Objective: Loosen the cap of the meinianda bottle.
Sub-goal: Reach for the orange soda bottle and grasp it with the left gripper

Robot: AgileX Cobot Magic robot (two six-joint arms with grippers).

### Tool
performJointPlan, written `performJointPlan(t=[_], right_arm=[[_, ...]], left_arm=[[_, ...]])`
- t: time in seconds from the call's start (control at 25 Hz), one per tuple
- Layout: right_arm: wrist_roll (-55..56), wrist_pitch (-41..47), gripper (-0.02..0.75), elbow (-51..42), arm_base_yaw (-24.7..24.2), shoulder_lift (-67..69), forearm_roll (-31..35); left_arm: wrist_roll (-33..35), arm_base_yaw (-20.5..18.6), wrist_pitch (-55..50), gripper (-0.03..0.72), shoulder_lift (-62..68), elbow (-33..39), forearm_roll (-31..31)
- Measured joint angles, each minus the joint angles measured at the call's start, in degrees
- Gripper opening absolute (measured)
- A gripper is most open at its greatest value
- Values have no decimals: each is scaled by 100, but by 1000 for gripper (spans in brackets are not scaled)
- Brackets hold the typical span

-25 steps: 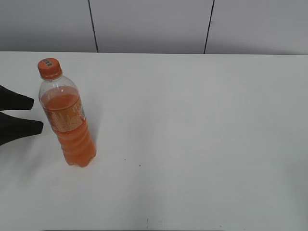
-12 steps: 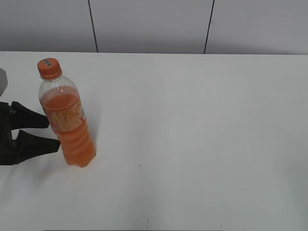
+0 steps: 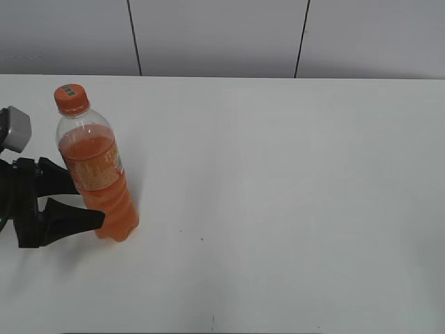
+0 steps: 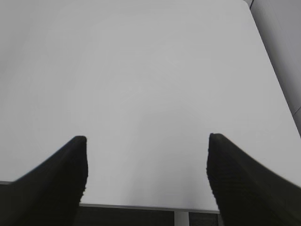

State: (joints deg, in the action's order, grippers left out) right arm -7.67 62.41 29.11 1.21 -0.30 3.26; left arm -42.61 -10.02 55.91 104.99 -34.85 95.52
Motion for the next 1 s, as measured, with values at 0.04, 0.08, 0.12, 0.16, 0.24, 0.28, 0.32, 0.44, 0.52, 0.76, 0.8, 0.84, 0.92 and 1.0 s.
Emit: performJointPlan(t=[0.04, 0.08, 0.12, 0.16, 0.24, 0.28, 0.32, 0.44, 0.52, 0.76, 0.8, 0.84, 0.92, 1.0], right_arm=[[0, 0, 592, 0, 0, 0, 0], [0, 0, 592, 0, 0, 0, 0], [0, 0, 592, 0, 0, 0, 0], [0, 0, 592, 0, 0, 0, 0], [0, 0, 592, 0, 0, 0, 0], [0, 0, 592, 0, 0, 0, 0], [0, 0, 592, 0, 0, 0, 0], [0, 0, 592, 0, 0, 0, 13], [0, 0, 592, 0, 0, 0, 20], [0, 0, 592, 0, 0, 0, 35], [0, 0, 592, 0, 0, 0, 40], [0, 0, 592, 0, 0, 0, 40], [0, 0, 592, 0, 0, 0, 40], [0, 0, 592, 0, 0, 0, 45]], left_arm=[[70, 68, 0, 562, 48, 0, -46], [116, 136, 6, 562, 96, 0, -111], [154, 186, 11, 562, 131, 0, -185], [215, 236, 11, 562, 178, 0, -249], [349, 298, 24, 562, 274, 7, -425], [387, 309, 28, 562, 316, 7, -494], [417, 316, 30, 559, 355, 7, -561], [464, 322, 48, 543, 392, 7, -822], [479, 322, 147, 526, 392, 7, -946], [585, 322, 265, 427, 395, 7, -908], [592, 322, 278, 413, 395, 7, -895], [604, 322, 293, 412, 395, 7, -869], [605, 322, 308, 412, 395, 7, -842], [610, 322, 326, 412, 395, 7, -823]])
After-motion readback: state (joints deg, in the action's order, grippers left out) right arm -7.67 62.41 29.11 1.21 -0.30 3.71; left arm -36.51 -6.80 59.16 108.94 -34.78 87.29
